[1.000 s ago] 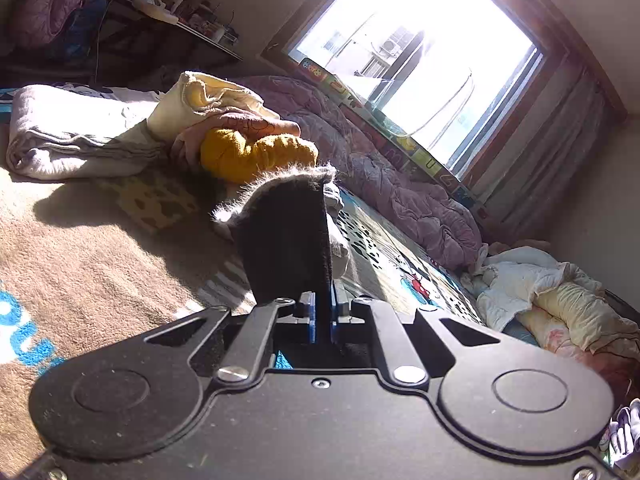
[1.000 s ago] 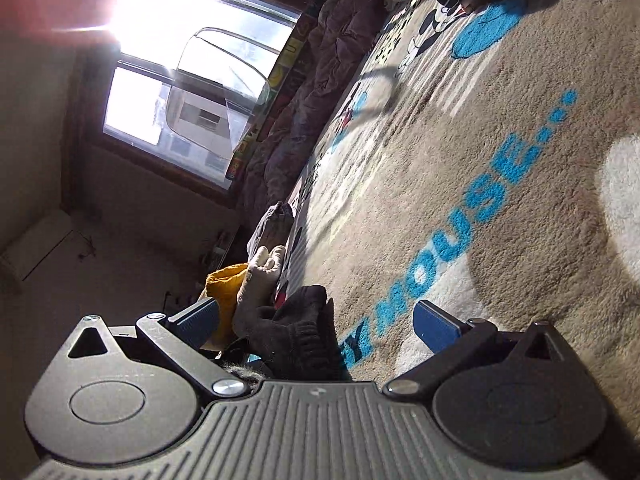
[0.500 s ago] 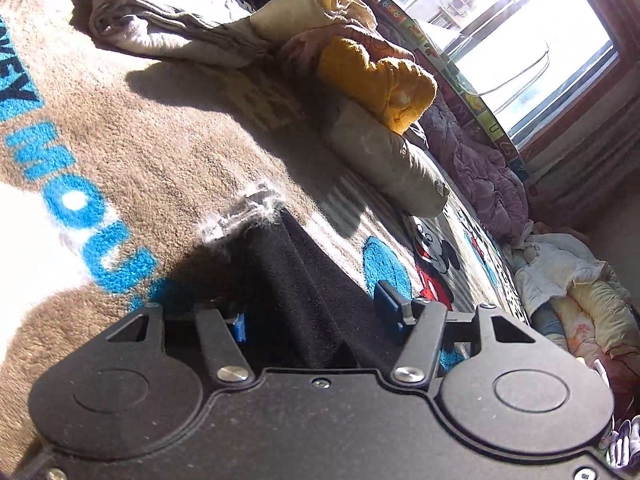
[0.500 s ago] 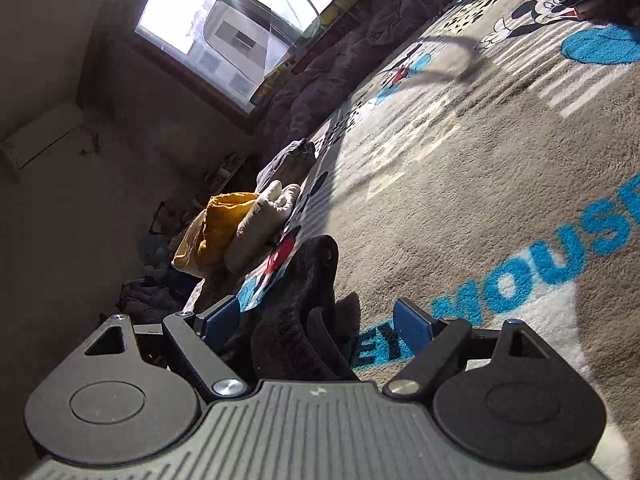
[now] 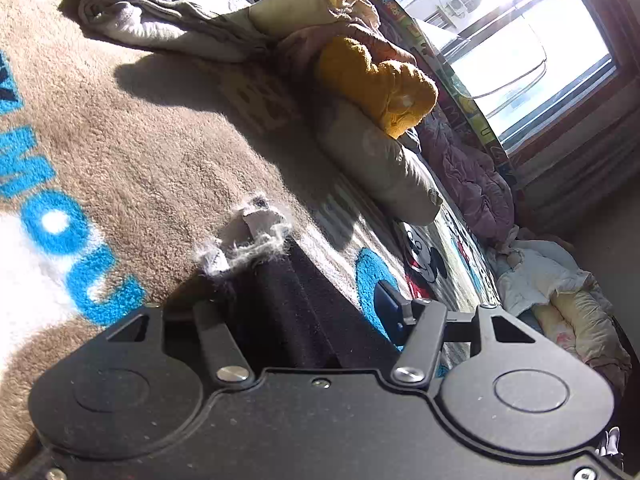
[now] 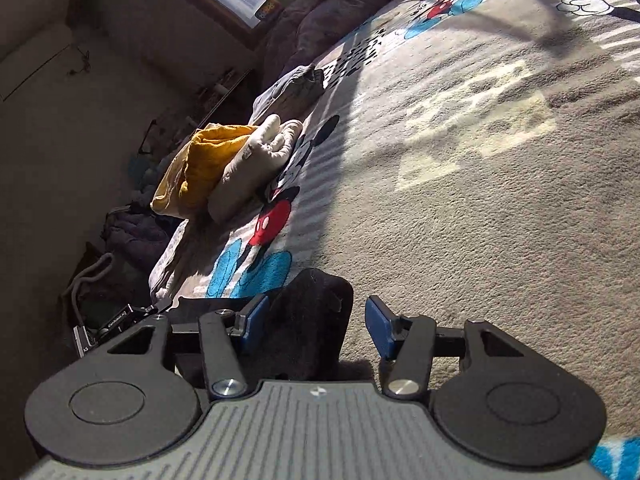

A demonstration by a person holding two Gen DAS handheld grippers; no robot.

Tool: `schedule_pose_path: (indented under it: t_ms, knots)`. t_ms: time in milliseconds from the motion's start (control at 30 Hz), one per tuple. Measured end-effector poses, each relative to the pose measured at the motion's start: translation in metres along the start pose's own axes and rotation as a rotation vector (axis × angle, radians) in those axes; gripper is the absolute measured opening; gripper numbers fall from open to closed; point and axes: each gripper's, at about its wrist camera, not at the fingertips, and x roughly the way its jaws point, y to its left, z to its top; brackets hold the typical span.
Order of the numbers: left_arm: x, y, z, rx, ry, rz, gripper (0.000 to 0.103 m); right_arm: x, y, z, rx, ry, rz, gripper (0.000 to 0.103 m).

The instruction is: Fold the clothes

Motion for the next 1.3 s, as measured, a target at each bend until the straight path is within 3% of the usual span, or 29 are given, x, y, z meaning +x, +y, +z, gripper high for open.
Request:
schedule_pose_path:
  t_ms: [67, 100, 133, 267, 367, 500, 633, 1033, 1100, 1167, 1200, 1233, 1267, 1300]
  knots:
    - [-0.001, -0.001, 0.000, 0.009, -0.007, -0.002, 0.053, 0.003, 0.010, 0.000, -0.048, 0.003, -0.012, 0.015]
    - [-0.001, -0.002, 0.001, 0.013, -0.010, -0.002, 0.047, 0.002, 0.015, 0.000, -0.067, -0.007, -0.015, 0.012]
    - [-0.002, -0.003, 0.001, 0.017, -0.013, -0.003, 0.032, -0.001, 0.018, 0.000, -0.082, -0.027, -0.015, 0.010]
    - [-0.003, -0.014, 0.000, 0.062, -0.042, -0.035, 0.011, -0.017, 0.032, 0.006, -0.121, -0.130, -0.028, 0.008]
    - [0.002, -0.032, -0.002, 0.108, -0.067, -0.081, 0.006, -0.033, 0.035, 0.012, -0.128, -0.221, -0.042, 0.008]
    - [0.013, -0.054, -0.009, 0.150, -0.111, -0.117, 0.005, -0.056, 0.027, 0.024, -0.108, -0.329, -0.091, 0.007]
    - [0.033, -0.070, -0.016, 0.163, -0.115, -0.110, 0.005, -0.067, 0.004, 0.041, -0.065, -0.375, -0.152, 0.008]
    - [0.079, -0.067, -0.015, 0.153, -0.039, -0.023, 0.006, -0.032, -0.047, 0.050, -0.035, -0.295, -0.300, 0.007]
    - [0.083, -0.062, -0.014, 0.114, -0.012, -0.015, 0.014, -0.025, -0.054, 0.050, -0.029, -0.278, -0.322, 0.008]
    - [0.086, -0.055, -0.013, 0.074, 0.013, -0.014, 0.042, -0.020, -0.064, 0.048, 0.000, -0.254, -0.316, 0.009]
    - [0.086, -0.053, -0.012, 0.064, 0.013, -0.029, 0.041, -0.019, -0.067, 0.047, 0.010, -0.249, -0.305, 0.009]
    - [0.086, -0.056, -0.013, 0.093, 0.006, -0.028, 0.032, -0.019, -0.069, 0.045, 0.013, -0.249, -0.291, 0.009]
    - [0.084, -0.060, -0.013, 0.127, -0.008, -0.032, 0.007, -0.019, -0.071, 0.044, 0.016, -0.250, -0.278, 0.009]
    - [0.080, -0.068, -0.014, 0.173, -0.041, -0.048, 0.004, -0.022, -0.069, 0.043, 0.006, -0.269, -0.259, 0.008]
